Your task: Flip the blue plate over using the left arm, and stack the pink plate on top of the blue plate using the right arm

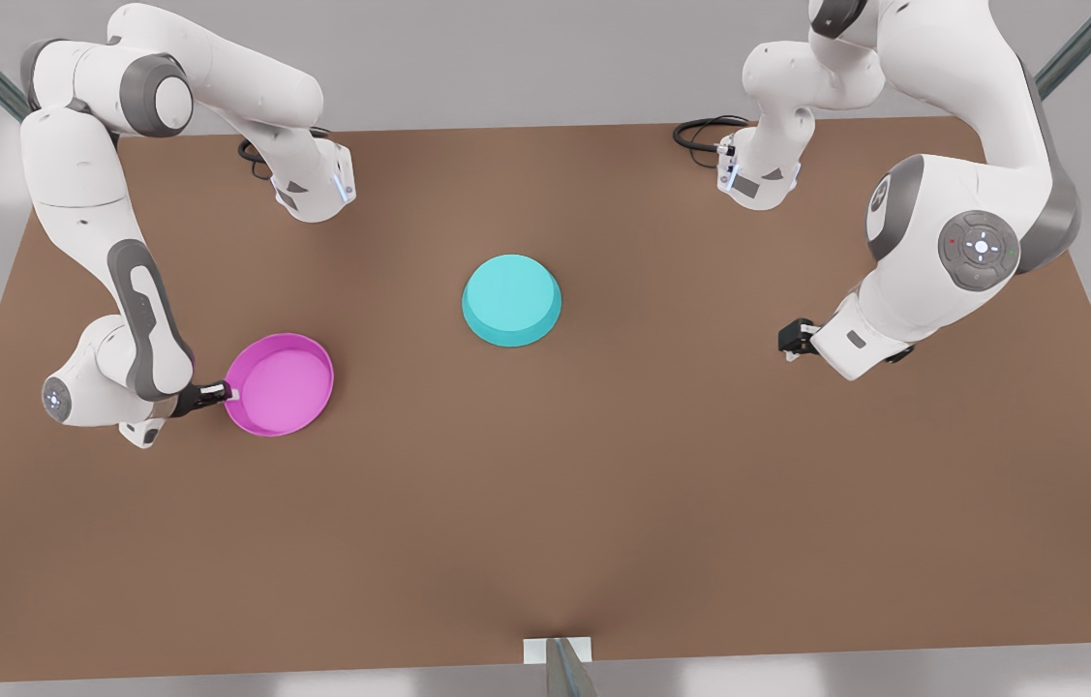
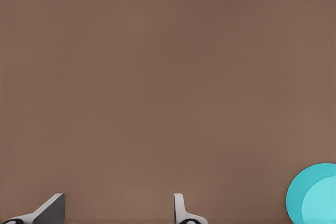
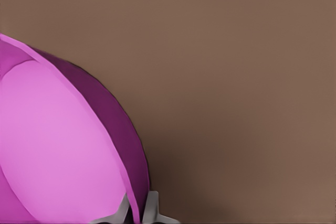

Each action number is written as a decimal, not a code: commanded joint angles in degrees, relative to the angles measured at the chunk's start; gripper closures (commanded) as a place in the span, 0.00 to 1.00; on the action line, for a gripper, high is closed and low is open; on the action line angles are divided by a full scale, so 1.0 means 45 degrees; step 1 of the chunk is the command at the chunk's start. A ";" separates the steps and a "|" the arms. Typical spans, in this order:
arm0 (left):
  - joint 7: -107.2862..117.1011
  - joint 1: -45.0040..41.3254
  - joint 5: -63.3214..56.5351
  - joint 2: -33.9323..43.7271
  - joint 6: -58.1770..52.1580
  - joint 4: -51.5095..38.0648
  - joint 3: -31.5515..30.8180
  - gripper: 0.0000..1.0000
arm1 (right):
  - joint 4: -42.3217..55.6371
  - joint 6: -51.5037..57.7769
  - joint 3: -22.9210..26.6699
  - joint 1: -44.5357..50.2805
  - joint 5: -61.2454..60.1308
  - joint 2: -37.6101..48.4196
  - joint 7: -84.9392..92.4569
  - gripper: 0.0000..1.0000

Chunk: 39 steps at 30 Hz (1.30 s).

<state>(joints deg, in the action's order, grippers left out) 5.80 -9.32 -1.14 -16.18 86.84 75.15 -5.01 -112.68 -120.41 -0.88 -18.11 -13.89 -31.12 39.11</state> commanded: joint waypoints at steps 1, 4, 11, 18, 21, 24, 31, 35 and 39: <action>-0.0019 0.0000 -0.0002 0.0001 0.0000 0.0000 0.0000 0.00 | 0.0000 0.0000 0.0000 0.0019 0.0000 0.0000 0.0001 0.73; -0.0059 0.0000 -0.0002 -0.0058 0.0020 0.0000 0.0000 0.00 | 0.0000 0.0020 0.0000 0.0020 0.0000 0.0020 0.0021 0.79; -0.0020 0.0000 -0.0002 -0.0038 0.0078 0.0000 0.0000 0.00 | 0.0078 0.0020 0.0000 0.0059 0.0000 0.0001 0.0372 0.79; 0.0000 0.0000 -0.0002 -0.0038 0.0078 0.0000 0.0000 0.00 | 0.0098 -0.0039 0.0000 0.0039 0.0000 -0.0097 0.0372 0.79; 0.0000 0.0000 -0.0002 -0.0038 0.0078 0.0000 0.0000 0.00 | 0.0137 -0.0039 0.0000 0.0020 0.0000 -0.0175 0.0372 0.79; 0.0000 0.0000 -0.0002 -0.0038 0.0078 0.0000 0.0000 0.00 | 0.0156 0.0020 0.0000 0.0039 0.0000 -0.0156 0.0392 0.79; 0.0000 0.0000 -0.0002 -0.0018 0.0078 0.0000 0.0000 0.00 | 0.0195 0.0078 -0.0234 0.0000 0.0000 0.0000 0.0333 0.79; 0.0000 0.0000 -0.0002 -0.0018 0.0078 0.0000 0.0000 0.00 | 0.0234 0.0586 -0.0274 -0.0078 0.0000 0.0039 0.0255 0.79; -0.0020 0.0000 -0.0002 -0.0018 0.0078 0.0000 0.0000 0.00 | 0.0645 0.2226 -0.0352 0.0000 -0.0449 0.0410 0.0177 0.79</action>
<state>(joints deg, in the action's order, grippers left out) 5.71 -9.32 -1.15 -16.26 87.19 75.15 -5.01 -109.91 -110.17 -2.53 -17.69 -16.19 -28.80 39.94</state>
